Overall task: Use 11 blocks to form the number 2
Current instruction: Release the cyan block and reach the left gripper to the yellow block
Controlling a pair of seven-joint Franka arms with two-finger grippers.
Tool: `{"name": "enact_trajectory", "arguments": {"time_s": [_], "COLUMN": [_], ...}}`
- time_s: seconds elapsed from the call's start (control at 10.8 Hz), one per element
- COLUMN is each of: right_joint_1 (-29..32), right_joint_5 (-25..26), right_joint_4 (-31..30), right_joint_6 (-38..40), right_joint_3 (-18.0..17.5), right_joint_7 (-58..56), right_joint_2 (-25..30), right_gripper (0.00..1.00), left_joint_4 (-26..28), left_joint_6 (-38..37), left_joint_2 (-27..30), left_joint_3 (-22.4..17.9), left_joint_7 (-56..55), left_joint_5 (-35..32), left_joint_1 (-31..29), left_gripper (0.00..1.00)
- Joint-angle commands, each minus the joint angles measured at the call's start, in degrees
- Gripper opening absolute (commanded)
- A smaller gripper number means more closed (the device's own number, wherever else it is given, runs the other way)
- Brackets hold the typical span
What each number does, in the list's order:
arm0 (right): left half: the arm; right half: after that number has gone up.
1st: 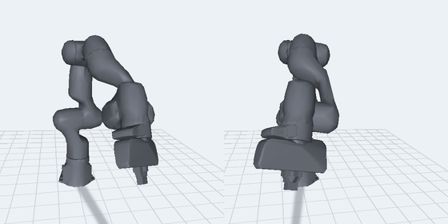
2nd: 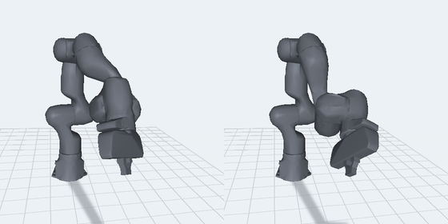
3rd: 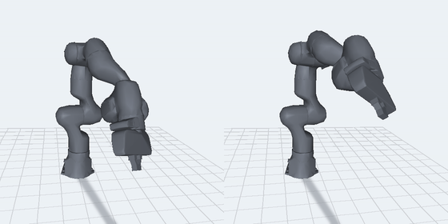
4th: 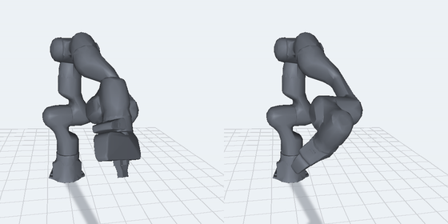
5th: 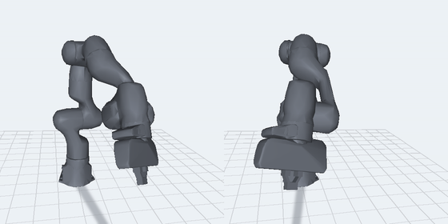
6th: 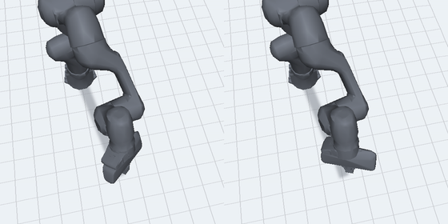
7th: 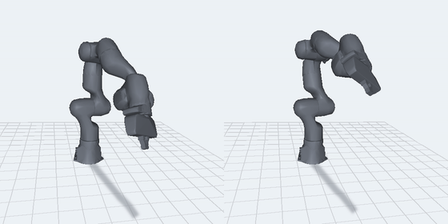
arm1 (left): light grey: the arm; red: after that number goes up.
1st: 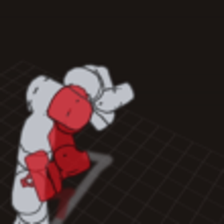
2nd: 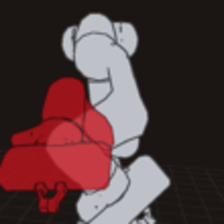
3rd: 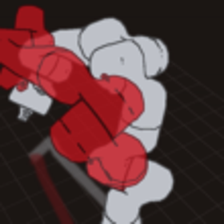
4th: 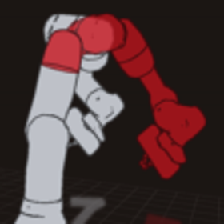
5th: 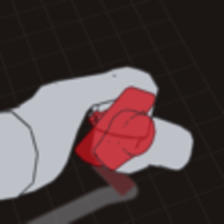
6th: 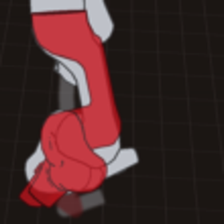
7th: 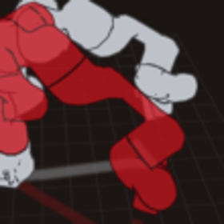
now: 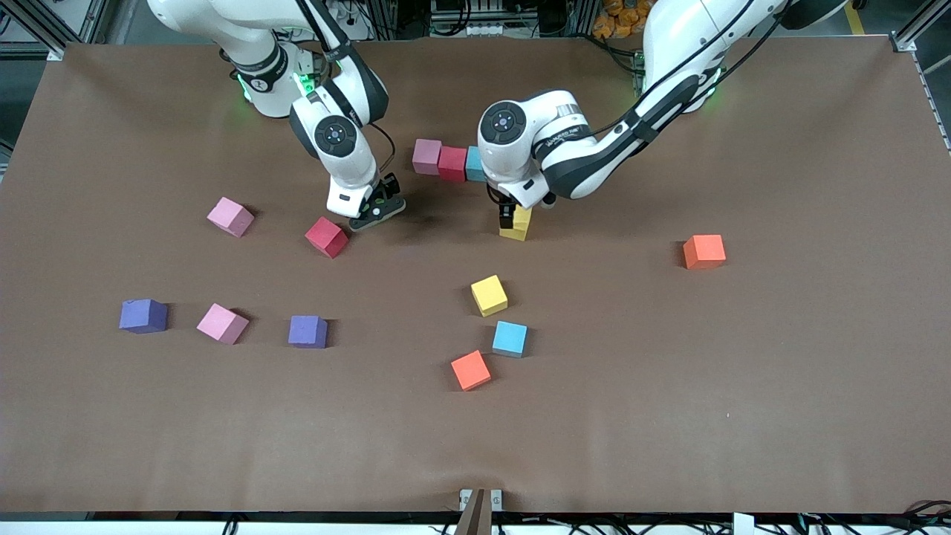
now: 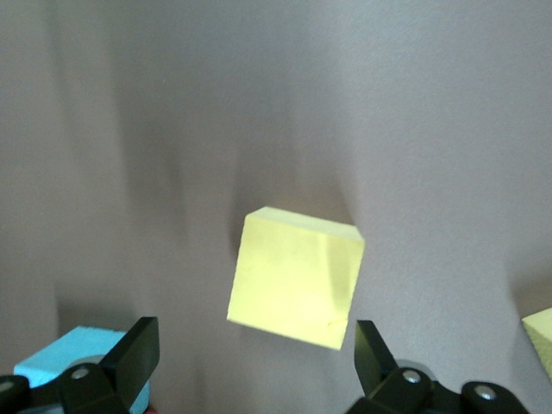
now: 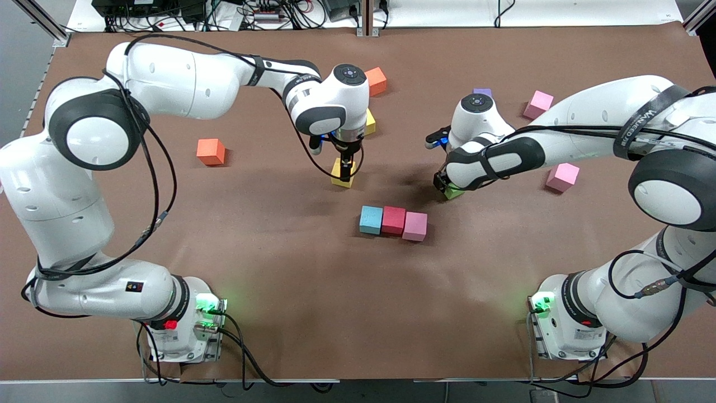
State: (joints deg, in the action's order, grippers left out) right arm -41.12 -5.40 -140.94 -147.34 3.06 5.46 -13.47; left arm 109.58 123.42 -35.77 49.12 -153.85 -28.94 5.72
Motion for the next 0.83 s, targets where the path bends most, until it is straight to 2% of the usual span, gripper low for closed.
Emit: {"name": "enact_trajectory", "arguments": {"time_s": [0.0,0.09,0.18,0.37,0.74], "right_joint_1": [1.0,1.4,2.0,4.2,8.2], "right_joint_5": [-0.5,-0.5,-0.5,-0.5,-0.4], "right_joint_4": [-0.5,-0.5,-0.4,-0.4,-0.2], "right_joint_6": [-0.2,-0.1,0.2,2.2,7.9], "right_joint_3": [-0.5,-0.5,-0.5,-0.5,-0.5], "right_joint_7": [0.1,0.1,0.1,-0.2,-0.4], "right_joint_2": [0.3,0.4,1.0,3.9,10.7], "right_gripper": [0.54,0.46,0.44,0.44,0.44], "left_joint_4": [1.2,1.8,3.2,5.0,6.2], "left_joint_6": [-0.3,0.7,3.0,6.5,9.9], "left_joint_2": [0.0,-0.4,-0.6,-0.9,-2.6], "left_joint_3": [0.5,0.4,0.4,0.4,-0.3], "left_joint_7": [4.0,4.8,4.9,4.9,4.7], "left_joint_5": [-2.3,-3.3,-4.7,-7.5,-8.1], "left_joint_1": [-1.0,-1.8,-3.2,-4.0,-3.2], "left_gripper": [1.00,1.00,1.00,1.00,1.00]}}
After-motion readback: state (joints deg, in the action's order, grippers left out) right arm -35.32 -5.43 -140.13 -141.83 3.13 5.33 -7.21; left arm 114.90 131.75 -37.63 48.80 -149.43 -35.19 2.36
